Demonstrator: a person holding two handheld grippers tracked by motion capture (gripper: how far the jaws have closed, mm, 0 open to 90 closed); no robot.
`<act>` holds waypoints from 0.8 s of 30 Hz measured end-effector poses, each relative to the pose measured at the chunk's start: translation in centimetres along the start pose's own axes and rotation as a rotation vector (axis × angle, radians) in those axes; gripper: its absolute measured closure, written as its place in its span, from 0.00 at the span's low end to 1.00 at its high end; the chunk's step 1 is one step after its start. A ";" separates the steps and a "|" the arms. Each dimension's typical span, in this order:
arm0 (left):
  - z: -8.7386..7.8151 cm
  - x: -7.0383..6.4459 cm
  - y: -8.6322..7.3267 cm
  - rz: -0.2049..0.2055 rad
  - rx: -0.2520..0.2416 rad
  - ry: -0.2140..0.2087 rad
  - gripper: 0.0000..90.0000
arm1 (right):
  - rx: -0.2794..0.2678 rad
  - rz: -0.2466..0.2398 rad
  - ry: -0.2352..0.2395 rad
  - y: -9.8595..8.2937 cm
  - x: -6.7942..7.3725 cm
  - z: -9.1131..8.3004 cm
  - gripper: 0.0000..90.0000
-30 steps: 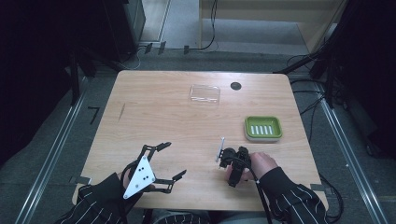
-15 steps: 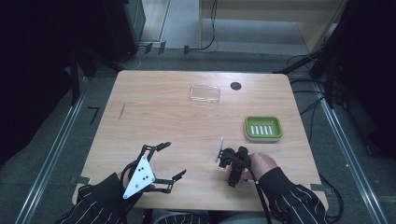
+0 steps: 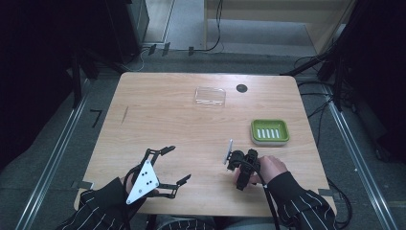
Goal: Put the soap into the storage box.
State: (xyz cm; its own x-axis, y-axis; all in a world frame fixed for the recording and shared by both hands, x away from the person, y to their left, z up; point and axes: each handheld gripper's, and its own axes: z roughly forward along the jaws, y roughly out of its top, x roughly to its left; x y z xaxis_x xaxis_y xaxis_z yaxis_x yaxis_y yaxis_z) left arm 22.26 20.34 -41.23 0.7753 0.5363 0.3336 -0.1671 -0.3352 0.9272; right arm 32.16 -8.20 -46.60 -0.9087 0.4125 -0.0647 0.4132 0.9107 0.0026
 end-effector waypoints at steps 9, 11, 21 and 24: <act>0.0 0.0 0.0 0.000 -0.002 -0.002 0.15 | 0.000 0.054 -0.004 -0.6 -0.5 -0.2 0.15; 0.0 0.0 0.0 0.000 -0.001 -0.001 0.15 | 0.007 0.076 -0.005 -0.8 -0.7 -0.2 0.15; 0.0 0.0 0.0 -0.001 -0.002 -0.002 0.15 | 0.001 0.136 -0.012 -1.5 -1.3 -0.5 0.15; 0.0 0.0 0.0 -0.001 -0.003 -0.001 0.15 | 0.002 0.146 -0.015 -1.7 -1.6 -0.6 0.15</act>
State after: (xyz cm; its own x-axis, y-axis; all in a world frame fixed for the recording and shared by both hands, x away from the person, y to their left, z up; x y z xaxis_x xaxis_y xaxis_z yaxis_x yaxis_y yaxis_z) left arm 22.24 20.32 -41.23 0.7762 0.5359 0.3322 -0.1677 -0.3324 0.9281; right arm 32.85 -10.41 -45.90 -0.8381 0.5399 -0.0786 0.5408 0.8411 0.0112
